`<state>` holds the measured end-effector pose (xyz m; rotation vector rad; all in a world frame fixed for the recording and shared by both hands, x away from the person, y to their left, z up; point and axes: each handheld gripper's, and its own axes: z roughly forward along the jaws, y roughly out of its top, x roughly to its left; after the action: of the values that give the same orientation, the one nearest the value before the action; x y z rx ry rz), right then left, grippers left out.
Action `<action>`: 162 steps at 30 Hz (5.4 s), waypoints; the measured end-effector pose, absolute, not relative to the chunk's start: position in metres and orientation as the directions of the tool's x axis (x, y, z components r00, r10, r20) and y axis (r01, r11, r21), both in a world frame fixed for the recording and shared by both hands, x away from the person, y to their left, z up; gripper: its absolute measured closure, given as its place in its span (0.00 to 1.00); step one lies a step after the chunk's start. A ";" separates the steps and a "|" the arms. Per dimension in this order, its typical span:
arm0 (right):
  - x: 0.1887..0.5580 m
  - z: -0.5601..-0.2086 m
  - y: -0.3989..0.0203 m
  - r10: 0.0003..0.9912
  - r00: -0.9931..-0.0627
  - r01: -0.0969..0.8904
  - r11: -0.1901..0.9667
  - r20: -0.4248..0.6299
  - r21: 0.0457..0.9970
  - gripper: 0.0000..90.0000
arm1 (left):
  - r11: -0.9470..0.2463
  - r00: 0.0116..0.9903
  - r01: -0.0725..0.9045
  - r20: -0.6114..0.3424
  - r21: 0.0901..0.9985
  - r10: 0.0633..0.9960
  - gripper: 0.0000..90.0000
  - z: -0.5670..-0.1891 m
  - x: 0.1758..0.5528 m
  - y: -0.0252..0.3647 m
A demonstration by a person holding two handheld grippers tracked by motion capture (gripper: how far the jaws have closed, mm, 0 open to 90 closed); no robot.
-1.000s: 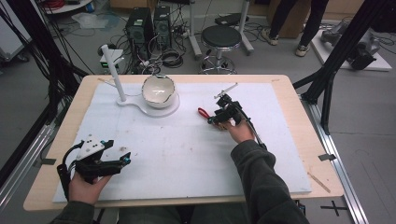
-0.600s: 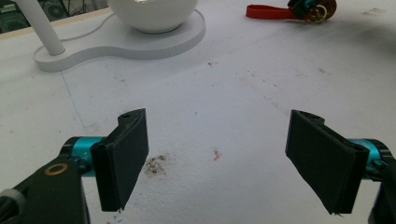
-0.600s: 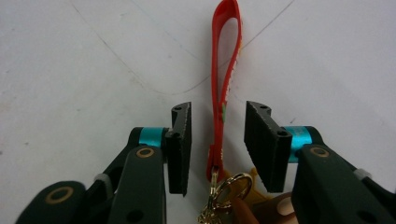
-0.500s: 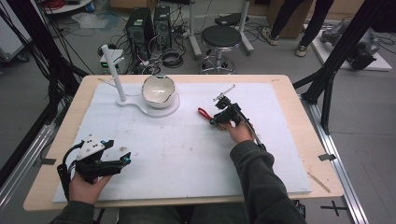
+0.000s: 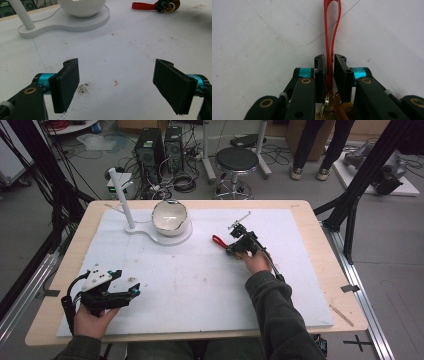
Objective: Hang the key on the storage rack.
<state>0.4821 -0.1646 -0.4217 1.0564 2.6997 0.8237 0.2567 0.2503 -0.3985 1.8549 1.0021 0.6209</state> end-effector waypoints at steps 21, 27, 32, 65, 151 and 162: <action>0.479 -0.413 -0.172 0.638 -0.761 0.575 0.582 0.114 0.575 0.92 | -0.251 0.544 0.381 0.004 0.890 0.839 0.24 -0.398 0.257 0.250; 0.476 -0.403 -0.176 0.624 -0.769 0.561 0.560 0.135 0.609 0.92 | -0.250 0.543 0.382 0.003 0.890 0.840 0.24 -0.398 0.256 0.250; 0.472 -0.396 -0.181 0.615 -0.775 0.550 0.539 0.149 0.638 0.92 | -0.249 0.541 0.381 0.004 0.890 0.841 0.24 -0.398 0.256 0.250; 0.452 -0.357 -0.192 0.539 -0.827 0.455 0.474 0.159 0.754 0.93 | -0.252 0.540 0.377 0.010 0.891 0.841 0.24 -0.397 0.256 0.250; 0.437 -0.292 -0.072 0.392 -0.917 0.248 0.420 0.071 0.873 0.93 | -0.241 0.538 0.376 0.001 0.895 0.843 0.24 -0.396 0.256 0.252; 0.440 -0.291 -0.044 0.375 -0.924 0.237 0.413 0.073 0.879 0.93 | -0.233 0.536 0.380 -0.008 0.895 0.844 0.24 -0.397 0.256 0.253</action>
<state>0.4399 -0.0443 -0.2911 0.5499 2.5246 1.5375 0.2557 0.2530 -0.3967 1.8288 1.0108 0.6160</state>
